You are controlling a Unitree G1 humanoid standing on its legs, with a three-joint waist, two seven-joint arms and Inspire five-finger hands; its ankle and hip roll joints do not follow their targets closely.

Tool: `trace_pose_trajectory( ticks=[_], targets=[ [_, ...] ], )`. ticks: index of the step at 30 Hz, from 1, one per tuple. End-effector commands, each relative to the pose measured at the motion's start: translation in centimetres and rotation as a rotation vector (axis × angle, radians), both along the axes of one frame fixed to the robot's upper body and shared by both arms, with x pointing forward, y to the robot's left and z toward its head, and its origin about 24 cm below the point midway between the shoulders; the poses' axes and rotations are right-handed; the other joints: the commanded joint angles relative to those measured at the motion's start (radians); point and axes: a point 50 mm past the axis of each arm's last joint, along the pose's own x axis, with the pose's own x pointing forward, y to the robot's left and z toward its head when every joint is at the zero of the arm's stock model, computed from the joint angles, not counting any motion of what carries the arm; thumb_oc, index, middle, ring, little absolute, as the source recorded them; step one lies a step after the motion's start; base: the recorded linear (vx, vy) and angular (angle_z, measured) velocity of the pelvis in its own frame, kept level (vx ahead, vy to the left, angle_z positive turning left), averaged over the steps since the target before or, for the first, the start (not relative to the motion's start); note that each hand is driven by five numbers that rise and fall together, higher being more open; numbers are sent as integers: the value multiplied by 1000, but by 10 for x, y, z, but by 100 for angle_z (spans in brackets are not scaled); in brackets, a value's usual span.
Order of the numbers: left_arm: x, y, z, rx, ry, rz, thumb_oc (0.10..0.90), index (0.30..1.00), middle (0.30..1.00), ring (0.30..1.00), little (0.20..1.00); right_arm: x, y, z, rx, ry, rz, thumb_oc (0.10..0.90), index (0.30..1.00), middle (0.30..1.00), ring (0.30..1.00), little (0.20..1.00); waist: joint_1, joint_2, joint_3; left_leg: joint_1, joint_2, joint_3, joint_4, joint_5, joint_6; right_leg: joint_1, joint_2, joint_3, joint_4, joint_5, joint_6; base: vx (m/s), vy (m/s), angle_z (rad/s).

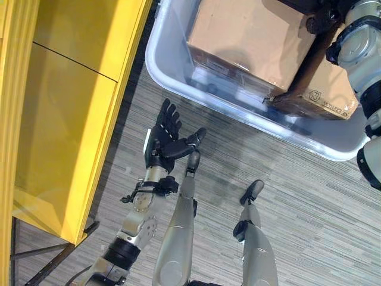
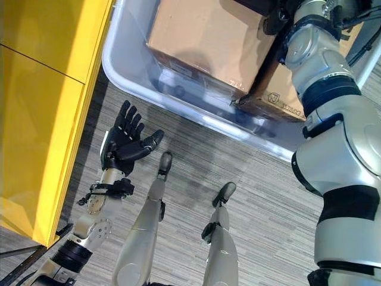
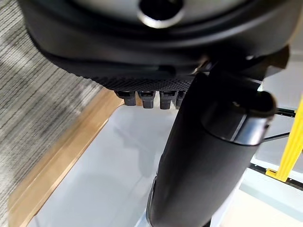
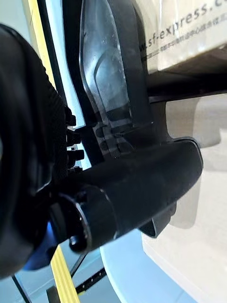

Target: Move parts from the plastic box to the shelf.

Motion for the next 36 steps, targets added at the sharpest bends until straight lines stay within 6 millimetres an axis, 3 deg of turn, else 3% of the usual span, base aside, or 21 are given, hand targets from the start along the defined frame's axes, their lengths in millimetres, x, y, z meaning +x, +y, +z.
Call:
trace_pose_trajectory(
  ticks=[1,2,3,15,20,25,26,30,36],
  targets=[
    [-17,-14,30,-29,-179,-115,900,1000,1000,1000,1000,-24,-2,56,-34,-164,-22,643,640,640,640,640,-6,-12,-65,3,-25,34,25,-58,16,248,-3,23,-2,-110,59,3,-15,3],
    [-17,-15,30,-28,-178,-117,900,1000,1000,1000,1000,-23,-3,54,-29,-158,-20,602,583,583,583,583,-3,-9,-65,4,-27,33,26,-58,17,249,-3,22,-2,-112,58,2,-9,4],
    [-17,-15,30,-28,-178,-118,900,1000,1000,1000,1000,-22,-3,52,-23,-149,-19,400,300,300,300,300,-1,-7,-65,3,-28,32,27,-59,17,252,-4,22,-2,-114,59,0,-11,6],
    [-15,-17,28,-24,-168,-121,900,1000,1000,1000,1000,-9,0,23,-34,-78,-13,400,300,300,300,300,7,-3,-65,24,-31,26,37,-61,20,282,5,15,-2,-126,54,-12,-2,1],
    [-14,-13,26,-7,-157,-118,900,1000,1000,1000,1000,-3,17,14,-71,-69,46,400,300,300,300,300,-3,-18,-86,59,-22,25,52,-67,16,319,14,11,-2,-124,48,-48,-2,1],
    [-16,-1,20,25,-131,-94,900,1000,1000,1000,1000,-3,43,8,-128,-92,163,400,300,300,300,300,-34,-53,-147,143,7,34,32,-56,5,374,22,9,-2,-114,43,-33,6,2],
    [-18,6,15,30,-113,-76,900,1000,1000,1000,1000,-5,53,7,-136,-115,228,400,300,300,300,300,-46,-68,-171,175,20,40,21,-52,2,390,24,12,-2,-109,43,-27,6,-3],
    [-22,16,9,51,-88,-59,900,1000,1000,1000,1000,-15,76,-1,-173,-130,382,400,300,300,300,300,-70,-84,-207,232,42,54,-2,-45,-4,422,28,17,-2,-110,41,-15,-1,-14],
    [-26,30,3,119,-67,-18,900,1000,1000,1000,1000,-35,79,-11,-203,-145,521,400,300,300,300,300,-102,-91,-244,291,65,77,-27,-39,-11,449,27,27,-2,-113,42,-3,5,-7]
  ],
)
